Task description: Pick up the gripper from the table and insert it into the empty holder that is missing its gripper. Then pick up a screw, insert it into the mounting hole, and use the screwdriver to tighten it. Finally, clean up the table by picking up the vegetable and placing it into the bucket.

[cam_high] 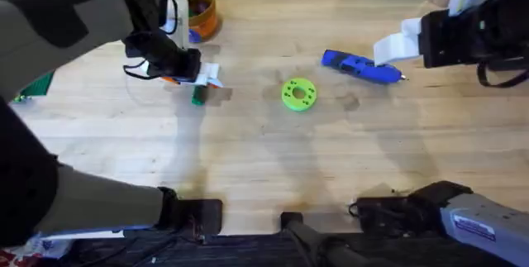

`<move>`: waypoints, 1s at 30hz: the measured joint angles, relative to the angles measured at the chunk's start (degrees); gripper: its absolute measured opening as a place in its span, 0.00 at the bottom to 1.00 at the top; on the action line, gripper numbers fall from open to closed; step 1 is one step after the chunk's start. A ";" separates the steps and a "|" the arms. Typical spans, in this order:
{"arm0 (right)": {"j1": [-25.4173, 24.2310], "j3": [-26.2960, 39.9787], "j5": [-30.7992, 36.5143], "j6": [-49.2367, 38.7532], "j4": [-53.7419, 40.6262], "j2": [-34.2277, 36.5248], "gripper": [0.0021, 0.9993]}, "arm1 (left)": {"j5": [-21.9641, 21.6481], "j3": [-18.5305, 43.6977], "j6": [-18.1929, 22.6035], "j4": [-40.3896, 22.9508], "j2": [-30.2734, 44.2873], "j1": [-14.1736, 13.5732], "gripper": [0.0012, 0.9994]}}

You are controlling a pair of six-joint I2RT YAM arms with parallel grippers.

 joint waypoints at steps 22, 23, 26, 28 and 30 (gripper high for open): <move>0.00 0.00 0.00 0.14 0.00 0.00 1.00 | -0.55 0.04 0.41 0.21 4.03 0.02 0.99; 0.00 0.00 0.00 0.14 0.00 0.00 1.00 | -0.55 0.04 0.41 0.21 4.03 0.02 0.99; 0.00 0.00 0.00 0.14 0.00 0.00 1.00 | -0.55 0.04 0.41 0.21 4.03 0.02 0.99; 0.00 0.00 0.00 0.14 0.00 0.00 1.00 | -0.55 0.04 0.41 0.21 4.03 0.02 0.99; 0.00 0.00 0.00 0.14 0.00 0.00 1.00 | -0.55 0.04 0.41 0.21 4.03 0.02 0.99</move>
